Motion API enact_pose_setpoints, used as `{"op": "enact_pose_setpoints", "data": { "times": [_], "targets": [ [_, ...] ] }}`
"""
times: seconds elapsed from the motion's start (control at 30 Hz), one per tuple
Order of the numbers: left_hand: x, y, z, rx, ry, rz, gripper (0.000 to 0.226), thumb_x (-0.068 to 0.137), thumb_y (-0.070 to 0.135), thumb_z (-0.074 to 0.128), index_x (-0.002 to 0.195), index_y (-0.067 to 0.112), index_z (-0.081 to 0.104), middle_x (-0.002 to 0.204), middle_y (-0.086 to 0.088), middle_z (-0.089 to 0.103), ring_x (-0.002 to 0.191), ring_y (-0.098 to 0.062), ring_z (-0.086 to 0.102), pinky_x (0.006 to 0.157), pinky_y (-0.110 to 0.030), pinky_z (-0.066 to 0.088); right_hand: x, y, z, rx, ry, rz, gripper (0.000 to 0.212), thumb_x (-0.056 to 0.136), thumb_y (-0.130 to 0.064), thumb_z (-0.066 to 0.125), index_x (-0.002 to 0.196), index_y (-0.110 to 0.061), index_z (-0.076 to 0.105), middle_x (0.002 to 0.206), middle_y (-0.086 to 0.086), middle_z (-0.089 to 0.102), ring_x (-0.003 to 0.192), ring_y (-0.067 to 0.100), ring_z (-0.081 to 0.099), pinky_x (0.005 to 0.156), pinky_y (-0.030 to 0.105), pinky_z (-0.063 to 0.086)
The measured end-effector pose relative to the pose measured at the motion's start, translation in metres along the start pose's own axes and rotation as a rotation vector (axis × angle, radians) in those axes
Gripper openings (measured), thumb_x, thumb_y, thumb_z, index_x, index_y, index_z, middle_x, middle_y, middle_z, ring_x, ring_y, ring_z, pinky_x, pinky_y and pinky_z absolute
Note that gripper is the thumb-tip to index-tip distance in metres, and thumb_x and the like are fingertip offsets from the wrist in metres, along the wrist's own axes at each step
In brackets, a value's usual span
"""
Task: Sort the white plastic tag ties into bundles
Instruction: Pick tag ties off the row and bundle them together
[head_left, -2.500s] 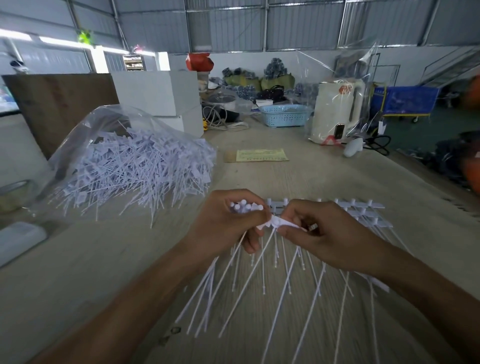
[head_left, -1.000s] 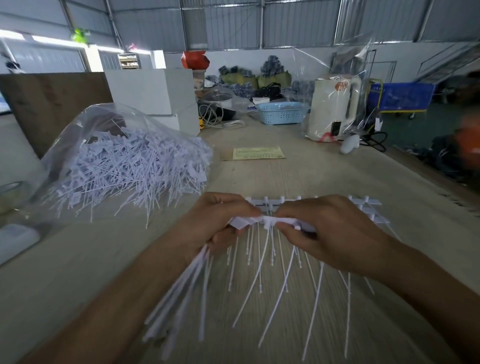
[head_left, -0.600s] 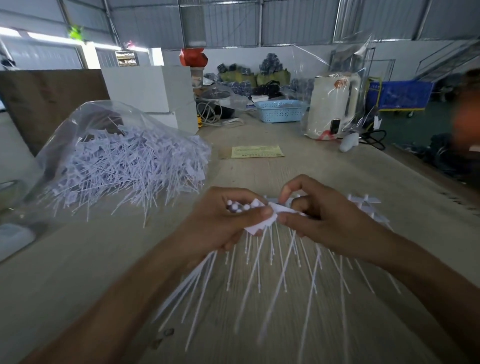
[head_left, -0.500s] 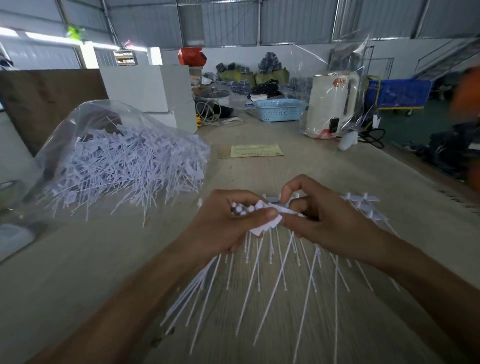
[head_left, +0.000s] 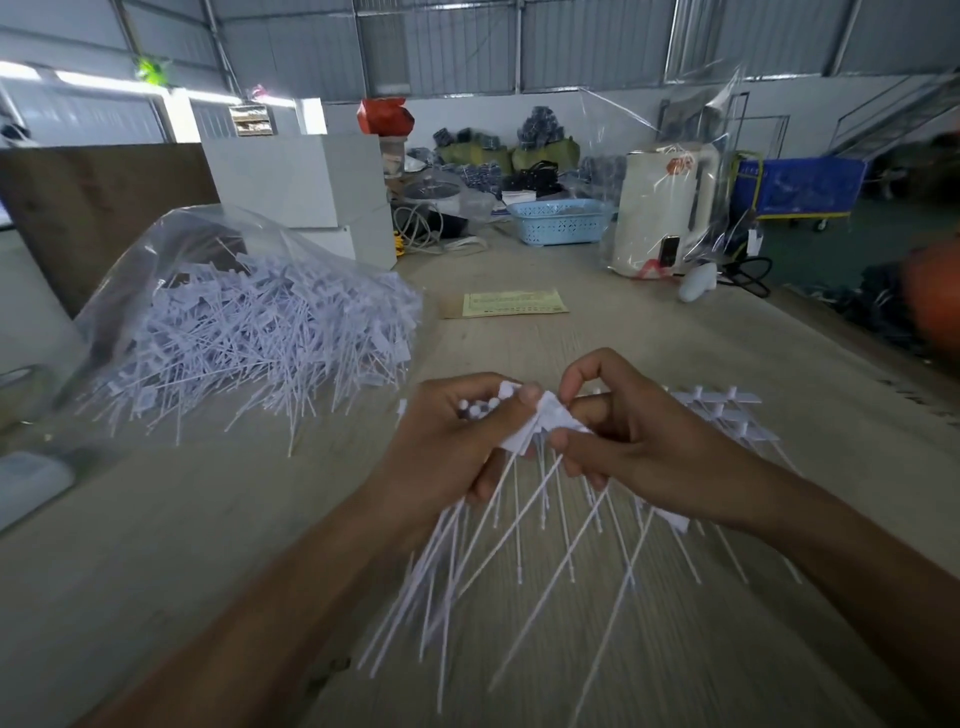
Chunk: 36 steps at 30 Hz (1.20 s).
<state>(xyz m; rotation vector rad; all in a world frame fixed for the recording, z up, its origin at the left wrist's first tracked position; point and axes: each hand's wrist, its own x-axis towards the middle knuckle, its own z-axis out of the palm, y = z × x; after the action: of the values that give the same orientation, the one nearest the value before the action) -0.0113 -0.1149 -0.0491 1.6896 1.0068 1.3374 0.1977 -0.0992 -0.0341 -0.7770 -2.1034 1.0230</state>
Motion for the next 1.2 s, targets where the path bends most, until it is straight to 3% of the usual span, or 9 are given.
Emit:
{"op": "enact_pose_setpoints", "data": {
  "times": [0.3,0.43,0.53,0.63,0.73,0.87,1.03,1.13,1.2],
  "targets": [
    [0.001,0.0,0.005,0.118,-0.044,0.144,0.009,0.088,0.009,0.074,0.096,0.008,0.078,0.058,0.01,0.067,0.042,0.004,0.054,0.043,-0.008,0.038,0.0,0.004,-0.001,0.015,-0.043,0.019,0.029,0.093,-0.019,0.062,0.112,-0.008,0.044,0.077,0.01,0.069,0.066,0.021,0.061,0.062,0.035,0.052],
    [0.001,-0.004,-0.001,0.037,0.03,0.024,0.01,0.091,0.011,0.071,0.084,0.007,0.077,0.046,0.002,0.055,0.034,-0.009,0.043,0.04,-0.017,0.034,0.0,0.0,-0.007,-0.186,-0.033,0.04,0.008,0.098,-0.016,0.06,0.096,-0.011,0.066,0.069,-0.004,0.07,0.061,0.011,0.063,0.062,0.029,0.051],
    [0.0,-0.002,0.0,-0.022,0.006,-0.01,0.011,0.092,0.013,0.07,0.084,0.008,0.076,0.047,-0.006,0.056,0.035,-0.015,0.048,0.04,-0.019,0.038,-0.001,-0.003,-0.005,-0.238,-0.05,0.076,0.035,0.101,-0.02,0.056,0.071,-0.007,0.066,0.056,0.0,0.061,0.053,0.015,0.056,0.065,0.036,0.048],
    [0.0,0.001,-0.002,-0.082,-0.039,-0.075,0.011,0.092,0.013,0.07,0.083,0.009,0.076,0.056,-0.01,0.062,0.04,-0.019,0.057,0.042,-0.022,0.045,-0.003,-0.004,-0.005,-0.222,-0.036,0.077,0.043,0.102,-0.015,0.055,0.06,-0.01,0.058,0.048,-0.004,0.054,0.047,0.01,0.051,0.063,0.038,0.049],
    [0.0,0.005,-0.003,-0.048,-0.06,-0.161,0.018,0.089,0.012,0.072,0.071,0.009,0.074,0.051,-0.01,0.058,0.035,-0.016,0.05,0.038,-0.021,0.039,-0.005,-0.001,0.001,-0.551,0.06,-0.078,0.04,0.099,-0.019,0.057,0.06,-0.014,0.051,0.051,-0.001,0.046,0.046,0.008,0.042,0.053,0.029,0.037],
    [0.006,0.011,-0.015,-0.079,-0.151,-0.422,0.04,0.084,0.004,0.069,0.045,0.015,0.064,0.038,-0.004,0.043,0.028,-0.012,0.032,0.037,-0.015,0.025,-0.01,-0.005,0.004,-0.934,-0.055,-0.291,0.032,0.1,-0.028,0.047,0.069,-0.023,0.051,0.064,-0.01,0.047,0.054,0.007,0.042,0.052,0.029,0.036],
    [0.001,0.016,-0.024,0.04,-0.452,-0.394,0.014,0.081,0.013,0.077,0.068,0.011,0.073,0.045,-0.004,0.049,0.032,-0.012,0.036,0.039,-0.016,0.028,-0.008,-0.005,-0.011,-0.484,-0.389,-0.087,0.028,0.102,-0.028,0.054,0.082,-0.014,0.068,0.068,0.002,0.058,0.057,0.012,0.051,0.057,0.023,0.041],
    [0.003,0.008,-0.033,0.205,-0.36,-0.305,0.015,0.081,0.014,0.08,0.074,0.003,0.072,0.051,-0.009,0.057,0.038,-0.018,0.045,0.04,-0.018,0.035,-0.015,-0.011,-0.028,-0.205,-0.53,0.055,0.021,0.102,-0.028,0.056,0.093,-0.019,0.073,0.072,0.0,0.061,0.063,0.013,0.055,0.063,0.021,0.044],
    [0.006,0.003,-0.04,0.206,-0.258,-0.189,0.016,0.084,0.016,0.079,0.075,0.004,0.073,0.052,-0.015,0.058,0.039,-0.019,0.047,0.041,-0.02,0.038,-0.015,-0.01,-0.037,-0.125,-0.443,0.032,0.024,0.102,-0.024,0.056,0.087,-0.03,0.073,0.068,-0.005,0.059,0.061,0.009,0.054,0.062,0.021,0.044]
  ]
}}
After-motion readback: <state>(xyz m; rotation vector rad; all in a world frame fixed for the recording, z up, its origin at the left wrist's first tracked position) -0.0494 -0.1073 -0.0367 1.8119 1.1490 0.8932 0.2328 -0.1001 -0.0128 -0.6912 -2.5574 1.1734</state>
